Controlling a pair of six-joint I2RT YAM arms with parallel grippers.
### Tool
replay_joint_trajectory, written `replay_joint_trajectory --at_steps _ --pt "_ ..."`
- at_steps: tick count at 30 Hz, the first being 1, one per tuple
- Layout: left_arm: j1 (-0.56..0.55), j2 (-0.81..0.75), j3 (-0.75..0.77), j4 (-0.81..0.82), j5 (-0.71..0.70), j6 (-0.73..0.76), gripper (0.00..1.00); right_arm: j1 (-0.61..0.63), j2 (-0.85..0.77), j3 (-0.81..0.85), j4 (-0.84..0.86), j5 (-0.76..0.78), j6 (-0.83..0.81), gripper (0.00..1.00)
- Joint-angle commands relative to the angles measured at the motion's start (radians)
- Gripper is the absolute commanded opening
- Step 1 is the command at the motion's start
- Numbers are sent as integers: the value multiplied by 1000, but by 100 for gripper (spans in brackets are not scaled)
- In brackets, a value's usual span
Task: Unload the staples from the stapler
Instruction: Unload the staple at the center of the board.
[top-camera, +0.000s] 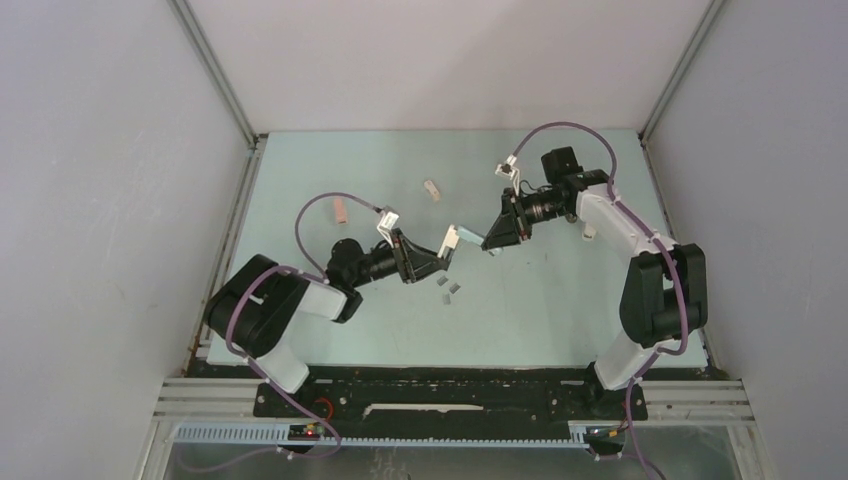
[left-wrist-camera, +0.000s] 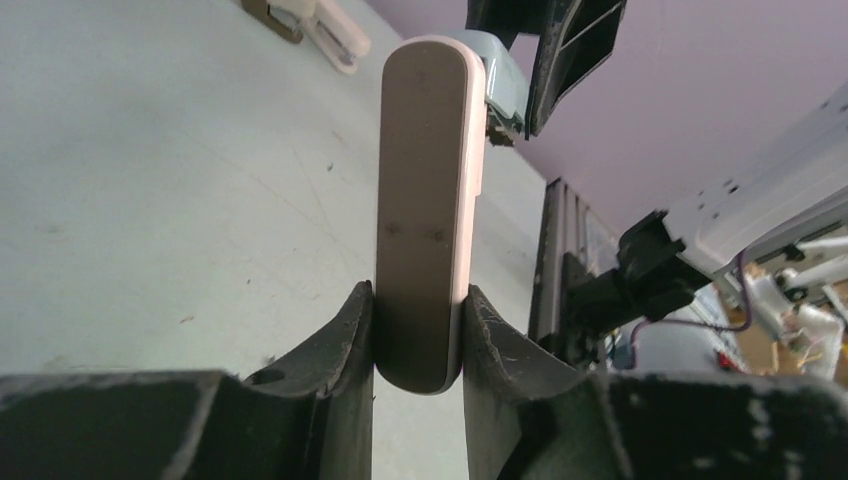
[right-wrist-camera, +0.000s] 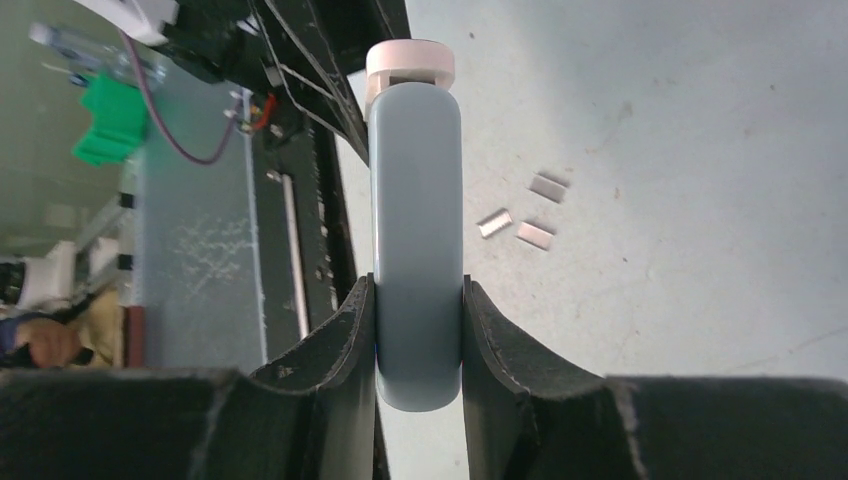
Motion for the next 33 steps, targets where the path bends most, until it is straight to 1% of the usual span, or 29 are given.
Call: replay_joint_trajectory --at_steps 1,3,5,6,7,9,12,14,16,18,20,23,26,28,29,31,32,33 --pt "34 -54 78 -177 7 241 0 6 -45 8 -106 277 -301 0" --pt "34 -102 88 -304 9 371 0 28 -88 -24 -98 368 -371 0" --pt "27 -162 100 -463 -27 526 0 57 -134 -67 -71 472 -420 0" --pt "24 -188 110 -531 -45 592 0 68 -152 -84 -60 494 -435 0" --pt "23 -201 121 -560 -48 622 0 79 -163 -96 -54 516 -447 0" --pt "18 -220 141 -606 -27 690 0 92 -172 -103 -54 542 -460 0" --pt "6 -248 192 -759 -43 817 0 96 -179 -103 -56 566 -467 0" --pt "-1 -263 225 -844 -65 901 0 86 -187 -104 -56 554 -466 0" --pt "-4 -276 243 -912 -86 955 0 77 -198 -104 -58 550 -469 0" --pt "-5 -284 250 -940 -97 966 0 69 -208 -103 -57 544 -467 0" --pt "-6 -281 250 -922 -84 945 0 66 -212 -102 -58 526 -462 0" --pt "-8 -255 253 -853 -57 861 0 78 -206 -102 -62 495 -442 0" --pt "-9 -222 243 -726 -11 692 0 91 -194 -102 -52 427 -390 0" --pt "-14 -195 219 -591 13 557 1 95 -179 -94 -54 334 -340 0" --pt "-19 -179 207 -518 26 460 3 96 -165 -86 -56 291 -310 0" --pt "-33 -147 179 -360 26 333 11 98 -131 -62 -72 205 -254 0" --pt "-42 -136 170 -307 21 278 16 98 -114 -52 -78 161 -229 0" --pt "-52 -126 161 -267 12 238 25 99 -98 -44 -85 121 -210 0"
